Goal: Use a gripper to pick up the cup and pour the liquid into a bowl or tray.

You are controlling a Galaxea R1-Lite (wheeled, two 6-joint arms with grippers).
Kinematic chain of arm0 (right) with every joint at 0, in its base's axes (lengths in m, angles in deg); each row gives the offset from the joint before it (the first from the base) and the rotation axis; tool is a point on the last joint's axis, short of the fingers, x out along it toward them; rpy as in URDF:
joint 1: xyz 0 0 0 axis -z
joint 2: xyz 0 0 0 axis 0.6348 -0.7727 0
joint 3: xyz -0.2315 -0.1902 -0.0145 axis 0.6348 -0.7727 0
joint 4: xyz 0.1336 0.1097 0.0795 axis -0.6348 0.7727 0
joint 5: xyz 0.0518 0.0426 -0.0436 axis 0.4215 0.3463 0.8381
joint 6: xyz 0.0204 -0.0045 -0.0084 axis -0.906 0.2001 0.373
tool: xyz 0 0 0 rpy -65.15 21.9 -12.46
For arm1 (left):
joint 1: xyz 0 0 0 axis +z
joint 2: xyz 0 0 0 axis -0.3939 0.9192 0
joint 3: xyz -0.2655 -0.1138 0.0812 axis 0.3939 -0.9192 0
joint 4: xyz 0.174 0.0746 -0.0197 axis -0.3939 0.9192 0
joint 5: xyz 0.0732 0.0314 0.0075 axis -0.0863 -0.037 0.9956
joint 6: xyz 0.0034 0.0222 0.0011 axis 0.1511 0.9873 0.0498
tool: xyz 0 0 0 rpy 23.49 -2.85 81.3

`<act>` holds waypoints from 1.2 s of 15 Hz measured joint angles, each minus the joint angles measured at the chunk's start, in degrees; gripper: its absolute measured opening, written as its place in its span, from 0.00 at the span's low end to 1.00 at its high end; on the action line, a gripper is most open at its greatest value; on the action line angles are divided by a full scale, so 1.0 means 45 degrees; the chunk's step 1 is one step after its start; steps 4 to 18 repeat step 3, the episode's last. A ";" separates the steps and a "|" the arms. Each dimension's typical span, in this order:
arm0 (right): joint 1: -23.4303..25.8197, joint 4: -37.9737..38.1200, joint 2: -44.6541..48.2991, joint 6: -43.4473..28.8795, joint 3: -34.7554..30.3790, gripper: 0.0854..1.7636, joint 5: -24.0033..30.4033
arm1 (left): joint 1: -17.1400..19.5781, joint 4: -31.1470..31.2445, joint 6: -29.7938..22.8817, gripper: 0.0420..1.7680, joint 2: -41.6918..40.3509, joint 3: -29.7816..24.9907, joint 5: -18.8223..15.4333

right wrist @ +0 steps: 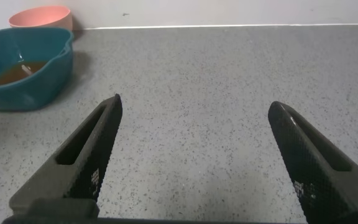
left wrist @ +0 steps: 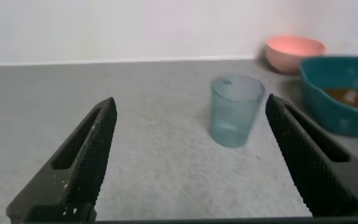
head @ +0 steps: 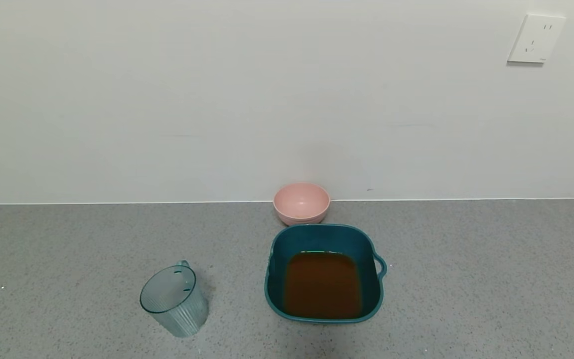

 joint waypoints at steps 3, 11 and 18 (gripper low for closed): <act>0.0000 0.0003 0.0000 -0.0003 0.0000 0.97 0.0000 | 0.0000 0.1644 -0.0138 0.97 -0.0005 -0.0076 -0.0639; 0.0000 0.0003 0.0000 -0.0003 0.0000 0.97 0.0000 | 0.0000 0.1644 -0.0138 0.97 -0.0005 -0.0076 -0.0639; 0.0000 0.0003 0.0000 -0.0003 0.0000 0.97 0.0000 | 0.0000 0.1644 -0.0138 0.97 -0.0005 -0.0076 -0.0639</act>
